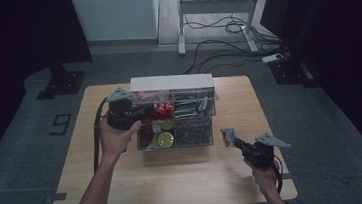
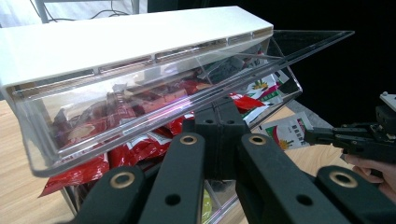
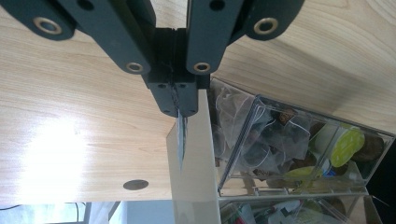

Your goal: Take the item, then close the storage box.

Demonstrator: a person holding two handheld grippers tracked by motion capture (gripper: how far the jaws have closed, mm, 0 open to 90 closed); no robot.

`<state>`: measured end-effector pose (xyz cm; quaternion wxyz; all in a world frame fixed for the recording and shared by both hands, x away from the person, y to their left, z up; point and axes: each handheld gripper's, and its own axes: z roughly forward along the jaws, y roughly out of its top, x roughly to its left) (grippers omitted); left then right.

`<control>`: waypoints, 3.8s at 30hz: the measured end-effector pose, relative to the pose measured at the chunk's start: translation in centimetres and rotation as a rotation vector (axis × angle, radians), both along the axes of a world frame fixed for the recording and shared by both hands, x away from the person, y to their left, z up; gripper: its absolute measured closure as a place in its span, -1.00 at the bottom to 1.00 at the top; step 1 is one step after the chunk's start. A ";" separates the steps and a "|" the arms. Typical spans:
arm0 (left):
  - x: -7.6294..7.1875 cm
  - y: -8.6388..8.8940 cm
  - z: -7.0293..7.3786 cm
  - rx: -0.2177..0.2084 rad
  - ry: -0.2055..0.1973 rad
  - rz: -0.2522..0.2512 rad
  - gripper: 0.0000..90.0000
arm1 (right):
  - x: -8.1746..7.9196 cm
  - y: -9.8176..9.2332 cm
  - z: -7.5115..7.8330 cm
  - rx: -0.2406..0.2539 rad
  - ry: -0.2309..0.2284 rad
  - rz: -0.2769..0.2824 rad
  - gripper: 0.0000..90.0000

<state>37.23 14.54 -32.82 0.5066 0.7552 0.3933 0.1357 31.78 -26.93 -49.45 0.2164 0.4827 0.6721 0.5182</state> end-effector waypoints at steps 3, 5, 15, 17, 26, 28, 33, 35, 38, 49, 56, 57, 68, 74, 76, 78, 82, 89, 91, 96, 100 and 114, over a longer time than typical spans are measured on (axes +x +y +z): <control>0.0 -0.1 0.0 -0.001 -0.002 0.001 1.00 | -0.1 0.1 -0.2 -0.003 0.008 0.001 0.99; 0.0 -0.2 0.0 0.000 -0.002 0.000 1.00 | -0.1 0.1 -0.5 -0.006 0.019 0.003 0.99; -0.1 -0.2 -0.1 0.000 -0.001 -0.002 1.00 | 0.7 0.6 -2.5 -0.019 0.091 0.009 0.98; -0.1 -0.2 -0.2 -0.002 -0.004 -0.001 1.00 | 0.9 0.5 -2.7 -0.021 0.096 0.004 0.98; -0.1 -0.1 -0.5 -0.003 0.001 -0.001 1.00 | 1.4 -0.6 -3.5 -0.034 0.135 -0.060 0.96; -0.1 -0.2 -0.5 -0.003 0.002 0.001 1.00 | 1.6 -0.9 -3.8 -0.040 0.149 -0.071 0.94; -0.1 -0.2 -0.5 -0.002 0.003 -0.002 1.00 | 1.9 -1.1 -4.2 -0.076 0.175 -0.100 0.79; -0.1 -0.2 -0.5 0.000 0.003 -0.002 1.00 | 2.0 -1.1 -4.4 -0.093 0.194 -0.111 0.65; -0.2 -0.2 -0.5 -0.002 0.002 -0.003 1.00 | 2.1 -0.8 -4.4 -0.133 0.201 -0.130 0.44; -0.2 -0.1 -0.7 -0.003 0.005 -0.004 1.00 | 2.0 -0.8 -3.6 -0.076 0.191 -0.136 -0.01; -0.3 0.0 -0.8 -0.007 0.010 -0.005 1.00 | 2.1 -1.0 -3.8 -0.033 0.216 -0.108 -0.05; -0.4 0.0 -0.8 -0.008 0.011 -0.006 1.00 | 2.1 -1.0 -3.9 -0.026 0.216 -0.109 -0.05; -0.7 0.4 -1.0 -0.010 0.019 -0.008 1.00 | 2.3 -0.6 -3.9 -0.019 0.218 -0.084 0.00; -0.9 0.7 -1.2 -0.009 0.025 -0.009 1.00 | 2.2 -0.7 -3.9 -0.017 0.221 -0.075 0.02; -1.0 0.8 -1.3 -0.006 0.029 -0.009 0.99 | 2.3 -0.8 -3.9 -0.016 0.222 -0.078 0.03; -1.1 0.9 -1.4 -0.006 0.031 -0.007 0.99 | 2.3 -0.8 -3.9 -0.015 0.225 -0.078 0.04; -1.1 1.1 -1.6 -0.005 0.035 -0.009 0.99 | 2.5 -1.1 -4.0 -0.010 0.232 -0.081 0.06; -1.2 1.1 -2.1 -0.003 0.047 -0.011 0.99 | 2.6 -1.6 -4.1 -0.002 0.238 -0.090 0.07; -1.2 1.0 -2.3 -0.001 0.052 -0.014 0.99 | 2.5 -1.7 -4.1 0.002 0.241 -0.092 0.07; -1.1 0.9 -2.5 -0.007 0.055 -0.015 0.99 | 2.5 -1.9 -4.1 0.009 0.245 -0.099 0.07; -1.1 0.9 -2.6 -0.010 0.057 -0.016 0.99 | 2.5 -1.9 -4.1 0.009 0.242 -0.100 0.07; -2.0 0.6 -2.9 0.038 0.030 -0.040 0.64 | 2.4 -1.6 -4.0 0.005 0.222 -0.089 0.04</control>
